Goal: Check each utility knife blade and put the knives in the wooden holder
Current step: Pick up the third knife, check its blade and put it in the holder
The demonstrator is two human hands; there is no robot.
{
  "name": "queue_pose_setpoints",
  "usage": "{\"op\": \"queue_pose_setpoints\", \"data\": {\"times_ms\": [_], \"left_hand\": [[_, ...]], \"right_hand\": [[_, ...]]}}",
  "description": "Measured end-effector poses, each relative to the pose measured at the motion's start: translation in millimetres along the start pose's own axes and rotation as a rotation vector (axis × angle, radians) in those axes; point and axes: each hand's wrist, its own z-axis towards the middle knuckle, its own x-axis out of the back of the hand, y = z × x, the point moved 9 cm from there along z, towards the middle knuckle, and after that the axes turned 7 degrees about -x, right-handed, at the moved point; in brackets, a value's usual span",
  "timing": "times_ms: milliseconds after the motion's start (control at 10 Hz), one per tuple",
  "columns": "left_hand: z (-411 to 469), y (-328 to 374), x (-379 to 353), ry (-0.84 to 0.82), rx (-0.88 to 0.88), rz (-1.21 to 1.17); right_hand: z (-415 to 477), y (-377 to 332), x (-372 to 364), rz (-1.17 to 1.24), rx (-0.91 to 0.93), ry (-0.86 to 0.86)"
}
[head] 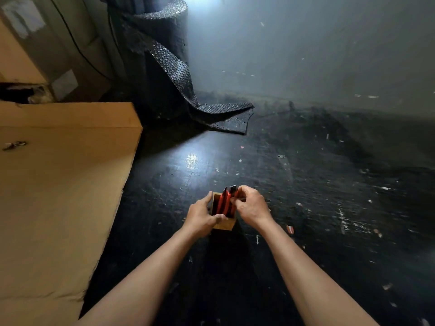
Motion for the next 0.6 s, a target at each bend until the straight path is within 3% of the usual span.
{"op": "queue_pose_setpoints", "data": {"times_ms": [200, 600], "left_hand": [[1, -4, -1, 0.022, -0.019, 0.010], [-9, 6, 4, 0.035, -0.054, 0.031]], "right_hand": [[0, 5, -4, -0.112, -0.025, 0.009], [-20, -15, 27, -0.092, 0.045, 0.057]]}}
